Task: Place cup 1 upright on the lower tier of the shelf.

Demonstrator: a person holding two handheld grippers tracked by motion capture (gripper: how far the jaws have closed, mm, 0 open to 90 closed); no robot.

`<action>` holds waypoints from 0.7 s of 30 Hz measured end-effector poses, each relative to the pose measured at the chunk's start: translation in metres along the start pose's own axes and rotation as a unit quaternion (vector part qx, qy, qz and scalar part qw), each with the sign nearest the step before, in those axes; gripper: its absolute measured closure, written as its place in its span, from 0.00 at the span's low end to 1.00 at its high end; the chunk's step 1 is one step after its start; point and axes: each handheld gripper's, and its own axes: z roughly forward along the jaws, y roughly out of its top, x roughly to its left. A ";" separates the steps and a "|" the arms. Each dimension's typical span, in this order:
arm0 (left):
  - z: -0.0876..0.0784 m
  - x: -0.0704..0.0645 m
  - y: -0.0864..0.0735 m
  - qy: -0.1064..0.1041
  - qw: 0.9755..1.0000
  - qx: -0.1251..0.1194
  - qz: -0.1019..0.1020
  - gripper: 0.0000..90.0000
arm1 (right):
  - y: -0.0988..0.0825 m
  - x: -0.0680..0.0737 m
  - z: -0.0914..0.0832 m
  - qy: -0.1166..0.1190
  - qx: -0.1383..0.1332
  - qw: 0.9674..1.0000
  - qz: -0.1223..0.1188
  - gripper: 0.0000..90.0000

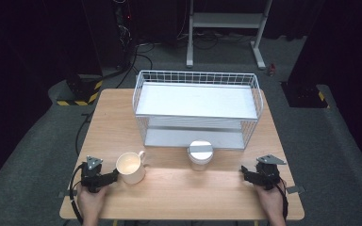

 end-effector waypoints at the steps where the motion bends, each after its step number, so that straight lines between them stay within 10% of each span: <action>1: 0.000 0.000 0.000 0.000 1.000 0.001 0.000 0.17 | 0.000 0.000 0.000 0.001 0.002 1.000 0.001 0.21; 21: 0.000 0.001 0.000 0.001 1.000 -0.001 -0.004 0.19 | -0.003 0.010 -0.003 0.019 -0.003 1.000 -0.016 0.19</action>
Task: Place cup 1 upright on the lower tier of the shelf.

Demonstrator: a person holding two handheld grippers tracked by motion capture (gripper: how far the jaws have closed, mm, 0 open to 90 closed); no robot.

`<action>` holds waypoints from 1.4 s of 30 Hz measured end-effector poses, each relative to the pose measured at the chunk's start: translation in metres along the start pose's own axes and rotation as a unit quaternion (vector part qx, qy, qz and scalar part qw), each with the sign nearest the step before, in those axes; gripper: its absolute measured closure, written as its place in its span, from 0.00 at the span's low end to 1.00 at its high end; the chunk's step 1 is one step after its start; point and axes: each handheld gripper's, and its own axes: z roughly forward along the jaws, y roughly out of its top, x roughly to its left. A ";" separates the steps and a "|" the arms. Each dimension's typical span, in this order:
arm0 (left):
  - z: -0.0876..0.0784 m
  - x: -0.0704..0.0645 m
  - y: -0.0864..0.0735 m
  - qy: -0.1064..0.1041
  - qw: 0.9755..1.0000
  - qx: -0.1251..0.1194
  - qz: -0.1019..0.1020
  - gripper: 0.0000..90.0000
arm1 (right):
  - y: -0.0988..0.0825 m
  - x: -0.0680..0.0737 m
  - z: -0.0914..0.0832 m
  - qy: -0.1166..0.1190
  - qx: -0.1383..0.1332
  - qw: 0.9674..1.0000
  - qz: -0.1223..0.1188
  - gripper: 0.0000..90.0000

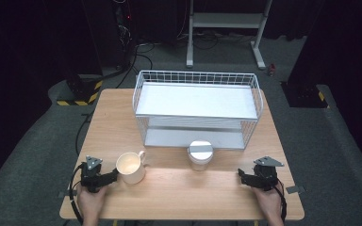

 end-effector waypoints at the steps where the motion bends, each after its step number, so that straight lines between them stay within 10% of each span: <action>1: 0.000 0.000 0.000 0.000 1.000 0.000 0.000 0.19 | 0.000 0.001 -0.001 0.000 -0.009 1.000 -0.001 0.20; 42: 0.000 0.001 0.000 0.003 1.000 0.000 -0.003 0.20 | 0.011 0.070 0.001 0.097 -0.046 0.991 -0.083 0.21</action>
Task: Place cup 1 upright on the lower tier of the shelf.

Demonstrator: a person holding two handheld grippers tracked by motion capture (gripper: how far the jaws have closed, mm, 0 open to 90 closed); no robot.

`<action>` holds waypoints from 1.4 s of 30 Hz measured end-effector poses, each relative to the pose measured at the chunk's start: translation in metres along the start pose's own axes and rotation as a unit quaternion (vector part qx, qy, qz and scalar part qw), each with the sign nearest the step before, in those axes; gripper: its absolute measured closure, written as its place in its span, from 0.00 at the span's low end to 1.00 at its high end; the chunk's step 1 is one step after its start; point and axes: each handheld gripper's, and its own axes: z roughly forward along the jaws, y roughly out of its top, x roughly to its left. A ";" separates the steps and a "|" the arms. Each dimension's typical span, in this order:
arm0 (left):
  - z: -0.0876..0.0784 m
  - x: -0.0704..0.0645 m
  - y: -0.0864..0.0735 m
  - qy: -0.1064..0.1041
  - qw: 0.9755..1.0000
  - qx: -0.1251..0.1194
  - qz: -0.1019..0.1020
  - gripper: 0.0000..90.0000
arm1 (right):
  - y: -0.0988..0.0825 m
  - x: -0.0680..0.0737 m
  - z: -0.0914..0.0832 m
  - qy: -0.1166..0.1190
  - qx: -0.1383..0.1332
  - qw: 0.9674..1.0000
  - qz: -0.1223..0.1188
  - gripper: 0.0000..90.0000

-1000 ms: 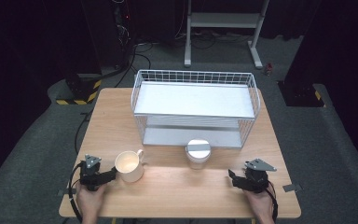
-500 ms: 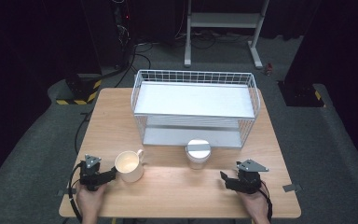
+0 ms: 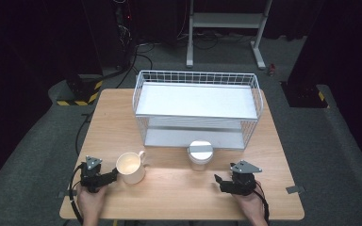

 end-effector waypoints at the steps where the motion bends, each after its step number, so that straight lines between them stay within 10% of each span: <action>1: 0.000 0.000 0.000 0.000 1.000 0.000 0.000 0.20 | 0.001 0.001 0.000 0.001 0.000 1.000 0.001 0.21; 42: 0.000 0.000 0.000 0.000 1.000 0.000 0.000 0.20 | 0.039 0.030 0.036 0.048 -0.014 0.999 -0.015 0.15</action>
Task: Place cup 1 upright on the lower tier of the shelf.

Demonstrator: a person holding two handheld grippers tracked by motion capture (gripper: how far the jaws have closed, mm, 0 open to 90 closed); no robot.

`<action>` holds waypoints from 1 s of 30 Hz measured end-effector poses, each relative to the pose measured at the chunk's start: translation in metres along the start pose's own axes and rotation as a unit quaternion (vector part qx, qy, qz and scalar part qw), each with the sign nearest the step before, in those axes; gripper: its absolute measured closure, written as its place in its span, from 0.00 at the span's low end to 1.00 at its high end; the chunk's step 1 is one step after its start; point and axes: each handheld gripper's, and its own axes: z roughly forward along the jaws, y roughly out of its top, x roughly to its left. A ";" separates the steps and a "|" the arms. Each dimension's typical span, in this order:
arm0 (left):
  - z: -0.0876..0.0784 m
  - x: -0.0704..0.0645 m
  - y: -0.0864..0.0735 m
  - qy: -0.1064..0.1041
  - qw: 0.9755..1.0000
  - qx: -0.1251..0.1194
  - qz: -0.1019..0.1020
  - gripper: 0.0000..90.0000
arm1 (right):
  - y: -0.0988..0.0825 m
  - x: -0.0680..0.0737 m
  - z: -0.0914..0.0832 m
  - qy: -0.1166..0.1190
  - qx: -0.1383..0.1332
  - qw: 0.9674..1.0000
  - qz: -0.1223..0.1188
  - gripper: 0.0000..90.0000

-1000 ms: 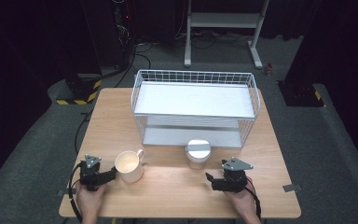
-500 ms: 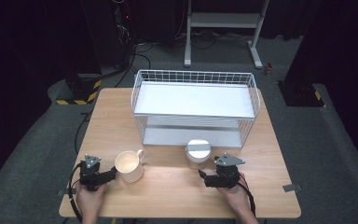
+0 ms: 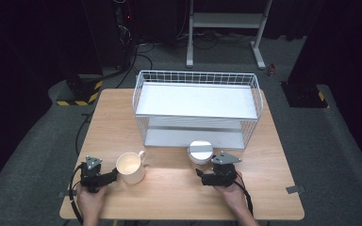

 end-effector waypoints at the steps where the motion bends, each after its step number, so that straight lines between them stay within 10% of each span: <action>1: 0.000 0.000 0.000 0.000 1.000 0.001 0.000 0.20 | 0.002 0.001 0.001 0.001 -0.001 1.000 0.000 0.15; 30: 0.000 0.000 0.000 0.001 1.000 0.001 -0.001 0.20 | 0.015 0.008 0.022 -0.031 -0.030 0.999 -0.009 0.20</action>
